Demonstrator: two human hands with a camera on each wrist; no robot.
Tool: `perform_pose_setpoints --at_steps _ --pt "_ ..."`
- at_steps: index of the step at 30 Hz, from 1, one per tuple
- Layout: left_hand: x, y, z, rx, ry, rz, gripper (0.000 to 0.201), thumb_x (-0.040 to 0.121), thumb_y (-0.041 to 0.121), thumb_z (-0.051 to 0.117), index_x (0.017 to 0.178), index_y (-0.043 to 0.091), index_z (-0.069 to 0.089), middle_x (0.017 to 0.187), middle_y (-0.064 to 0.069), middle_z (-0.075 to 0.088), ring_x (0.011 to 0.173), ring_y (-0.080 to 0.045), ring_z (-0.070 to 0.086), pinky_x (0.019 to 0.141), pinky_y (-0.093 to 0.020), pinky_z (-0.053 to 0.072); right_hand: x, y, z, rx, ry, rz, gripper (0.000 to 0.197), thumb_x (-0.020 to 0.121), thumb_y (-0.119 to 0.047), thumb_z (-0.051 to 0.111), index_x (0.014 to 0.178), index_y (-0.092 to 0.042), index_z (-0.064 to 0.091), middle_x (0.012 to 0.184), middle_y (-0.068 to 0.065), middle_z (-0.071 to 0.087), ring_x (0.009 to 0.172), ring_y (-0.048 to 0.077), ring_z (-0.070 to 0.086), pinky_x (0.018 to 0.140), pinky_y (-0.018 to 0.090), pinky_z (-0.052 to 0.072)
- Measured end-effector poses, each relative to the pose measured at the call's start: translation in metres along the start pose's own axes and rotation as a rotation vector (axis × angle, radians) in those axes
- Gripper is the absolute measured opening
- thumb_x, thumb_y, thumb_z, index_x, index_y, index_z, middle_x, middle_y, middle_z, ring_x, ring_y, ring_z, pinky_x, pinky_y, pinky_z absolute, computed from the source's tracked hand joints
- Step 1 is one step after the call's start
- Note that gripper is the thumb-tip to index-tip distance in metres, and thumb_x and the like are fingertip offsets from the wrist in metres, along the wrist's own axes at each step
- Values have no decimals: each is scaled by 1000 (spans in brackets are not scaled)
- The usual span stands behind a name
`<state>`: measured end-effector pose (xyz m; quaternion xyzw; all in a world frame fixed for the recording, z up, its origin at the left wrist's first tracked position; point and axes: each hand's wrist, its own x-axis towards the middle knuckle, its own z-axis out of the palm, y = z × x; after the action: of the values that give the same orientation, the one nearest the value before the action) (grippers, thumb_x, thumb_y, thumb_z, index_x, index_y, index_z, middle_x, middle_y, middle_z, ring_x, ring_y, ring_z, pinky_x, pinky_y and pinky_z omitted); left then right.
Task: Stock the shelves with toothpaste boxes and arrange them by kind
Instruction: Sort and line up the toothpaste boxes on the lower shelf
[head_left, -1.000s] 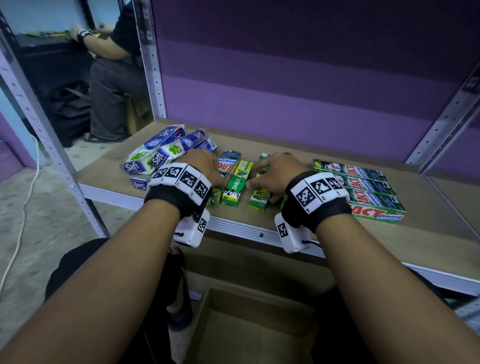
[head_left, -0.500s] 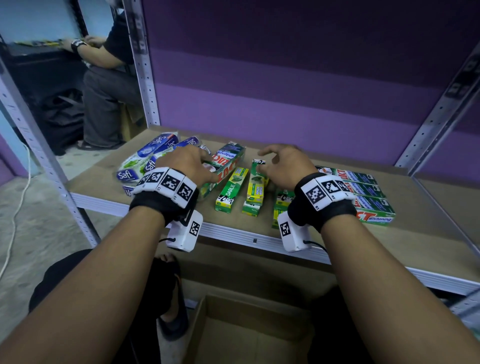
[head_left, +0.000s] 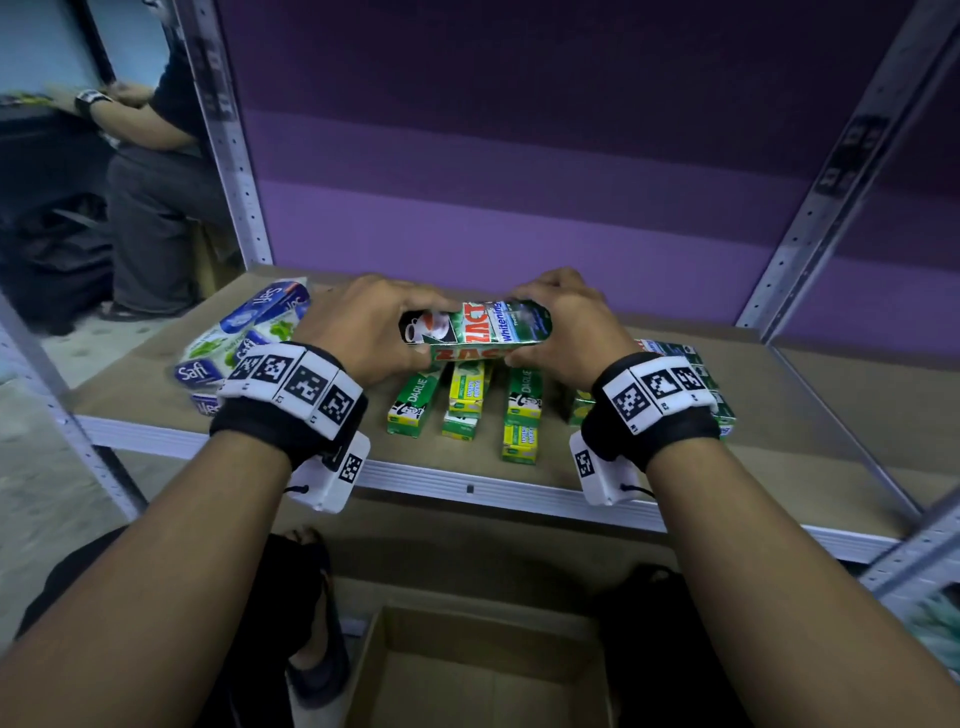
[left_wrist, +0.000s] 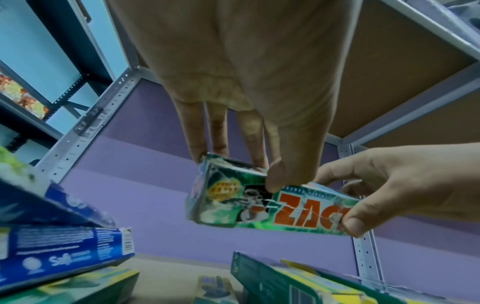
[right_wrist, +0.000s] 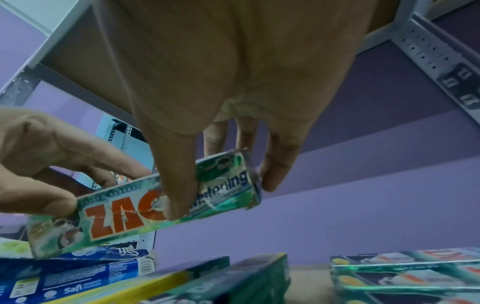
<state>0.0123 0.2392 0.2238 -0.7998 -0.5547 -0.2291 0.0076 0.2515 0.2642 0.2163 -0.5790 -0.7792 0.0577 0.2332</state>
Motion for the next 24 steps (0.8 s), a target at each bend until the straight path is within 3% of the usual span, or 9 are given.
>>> perform_pose_setpoints --at_steps 3,6,10,14,16,17,19,21,24 --pt "9 9 6 -54 -2 69 58 71 27 71 126 43 61 120 23 65 111 -15 60 89 -42 51 -8 10 -13 -15 37 -10 63 69 -34 86 127 -32 61 118 1 54 111 25 53 96 34 46" --pt "16 21 13 -160 29 140 59 73 23 73 129 34 60 121 12 63 111 -18 57 96 -39 47 -20 26 -27 -4 119 -2 61 69 -37 87 125 -31 64 112 1 58 103 20 56 86 25 42" --pt "23 42 22 -337 76 153 58 76 31 80 131 28 60 122 7 58 114 -8 53 96 -22 40 -47 52 -51 4 139 41 64 69 -38 88 128 -26 64 113 4 61 99 20 57 82 25 40" --pt "26 67 35 -449 -29 160 51 72 43 82 120 34 68 113 12 64 103 4 57 83 0 36 -79 80 -69 -1 53 125 66 71 -41 86 131 -25 62 109 -3 61 93 11 59 76 17 43" --pt "26 79 42 -475 -89 170 48 70 47 82 116 38 69 111 12 66 101 3 59 85 -5 43 -94 91 -75 51 12 155 63 71 -36 87 129 -23 64 103 -10 61 82 -8 58 65 2 38" --pt "27 85 46 -474 -122 179 48 70 49 82 116 39 70 112 12 67 103 1 60 91 -16 48 -101 96 -76 74 -5 169 63 71 -33 87 128 -22 65 105 -10 62 81 -10 57 64 1 38" --pt "27 95 53 -462 -178 196 50 69 54 80 116 40 69 114 12 68 106 -4 61 95 -33 51 -113 105 -78 65 -29 207 66 71 -33 87 131 -22 63 112 -3 56 89 2 53 76 10 38" --pt "27 104 59 -439 -216 196 51 65 61 79 113 45 70 116 14 69 106 -2 62 95 -33 51 -123 113 -79 30 -61 253 68 71 -36 87 133 -24 61 115 1 49 98 12 48 85 21 36" --pt "26 113 68 -409 -267 186 52 56 71 76 104 51 70 108 21 70 96 6 63 87 -24 52 -136 126 -77 25 -126 300 64 72 -36 86 130 -29 63 120 4 46 100 17 49 86 21 35"
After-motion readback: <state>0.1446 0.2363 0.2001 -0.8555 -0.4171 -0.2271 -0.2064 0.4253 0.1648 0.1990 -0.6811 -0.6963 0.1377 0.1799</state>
